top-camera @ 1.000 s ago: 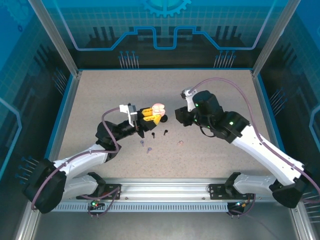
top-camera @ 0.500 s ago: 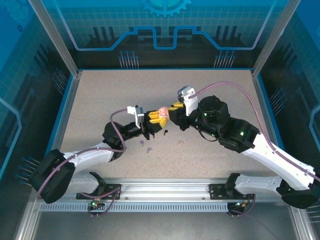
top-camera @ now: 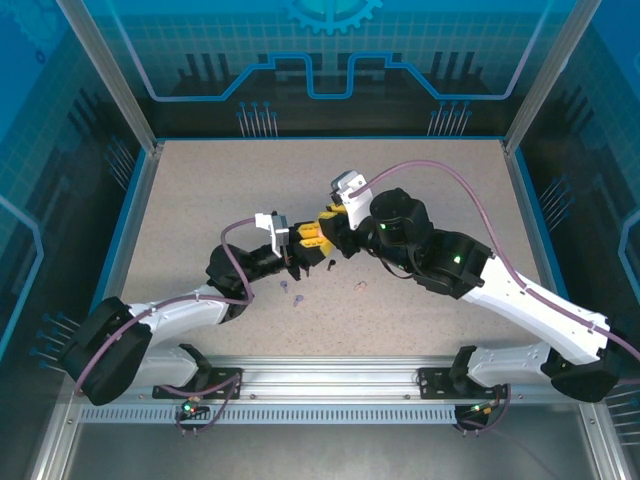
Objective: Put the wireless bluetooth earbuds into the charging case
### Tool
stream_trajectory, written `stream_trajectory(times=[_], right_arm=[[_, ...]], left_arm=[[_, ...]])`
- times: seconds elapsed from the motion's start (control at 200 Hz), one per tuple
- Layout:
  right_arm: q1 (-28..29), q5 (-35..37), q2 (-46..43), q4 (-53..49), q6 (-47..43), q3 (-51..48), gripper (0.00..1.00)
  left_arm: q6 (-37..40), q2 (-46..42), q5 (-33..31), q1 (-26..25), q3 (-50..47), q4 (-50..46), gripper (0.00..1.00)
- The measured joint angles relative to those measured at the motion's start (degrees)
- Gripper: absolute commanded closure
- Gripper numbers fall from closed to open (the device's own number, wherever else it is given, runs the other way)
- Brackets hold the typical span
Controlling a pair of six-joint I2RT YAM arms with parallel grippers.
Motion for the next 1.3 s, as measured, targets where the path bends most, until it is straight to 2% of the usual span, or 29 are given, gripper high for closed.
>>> stream_trajectory(times=[1.301], right_arm=[[0.0, 0.0, 0.0, -1.5, 1.6, -1.4, 0.77]], left_arm=[[0.0, 0.0, -0.5, -0.1, 0.1, -0.1, 0.97]])
